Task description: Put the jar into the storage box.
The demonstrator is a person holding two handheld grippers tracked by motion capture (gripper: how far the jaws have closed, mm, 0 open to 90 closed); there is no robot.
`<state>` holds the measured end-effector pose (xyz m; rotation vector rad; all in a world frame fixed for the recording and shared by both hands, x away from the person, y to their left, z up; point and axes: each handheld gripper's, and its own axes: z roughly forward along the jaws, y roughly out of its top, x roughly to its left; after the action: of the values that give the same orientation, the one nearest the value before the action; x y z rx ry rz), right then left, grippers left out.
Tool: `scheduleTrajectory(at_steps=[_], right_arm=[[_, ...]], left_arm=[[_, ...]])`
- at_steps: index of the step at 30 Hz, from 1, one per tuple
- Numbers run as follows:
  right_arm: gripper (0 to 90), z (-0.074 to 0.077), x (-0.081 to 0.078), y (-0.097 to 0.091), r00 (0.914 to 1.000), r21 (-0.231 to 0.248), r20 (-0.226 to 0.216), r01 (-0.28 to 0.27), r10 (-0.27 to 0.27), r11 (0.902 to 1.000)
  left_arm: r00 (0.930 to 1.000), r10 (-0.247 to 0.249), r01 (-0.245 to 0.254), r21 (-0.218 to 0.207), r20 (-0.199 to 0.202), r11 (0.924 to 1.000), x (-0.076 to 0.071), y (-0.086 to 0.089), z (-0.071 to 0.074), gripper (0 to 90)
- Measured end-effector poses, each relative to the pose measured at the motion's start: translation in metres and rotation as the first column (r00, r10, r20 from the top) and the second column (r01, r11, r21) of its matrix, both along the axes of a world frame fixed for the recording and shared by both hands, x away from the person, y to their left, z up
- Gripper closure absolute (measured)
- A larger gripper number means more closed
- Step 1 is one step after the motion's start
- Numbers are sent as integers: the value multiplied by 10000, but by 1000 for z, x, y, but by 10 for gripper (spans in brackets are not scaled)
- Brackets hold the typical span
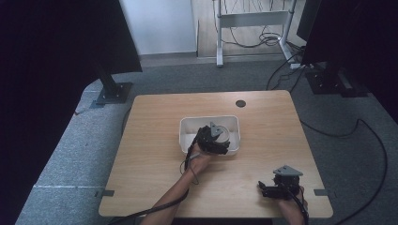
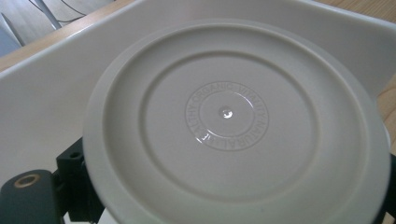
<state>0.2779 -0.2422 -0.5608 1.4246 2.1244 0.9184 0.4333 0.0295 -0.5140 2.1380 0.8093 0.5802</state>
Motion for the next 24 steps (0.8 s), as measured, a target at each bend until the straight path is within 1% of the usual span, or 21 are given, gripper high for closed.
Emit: scheduleTrajectory(at_steps=[6,12,15,18,24], right_arm=[[28,0,0,0,10000,1,0,-1,1,10000],[29,0,0,0,10000,-4,-5,-9,9,10000],[29,0,0,0,10000,-1,-6,-15,15,10000],[28,0,0,0,10000,2,1,-8,8,10000],[29,0,0,0,10000,8,9,-5,5,10000]], left_arm=[[9997,193,-190,191,-138,9996,-2,-2,-6,99],[9984,436,-439,-65,-363,9990,-1,-1,-7,99],[9958,605,-632,-381,-690,9973,1,2,-7,98],[9938,648,-705,-616,-904,9956,3,5,-8,97],[9940,585,-642,-605,-926,9961,4,5,-8,93]])
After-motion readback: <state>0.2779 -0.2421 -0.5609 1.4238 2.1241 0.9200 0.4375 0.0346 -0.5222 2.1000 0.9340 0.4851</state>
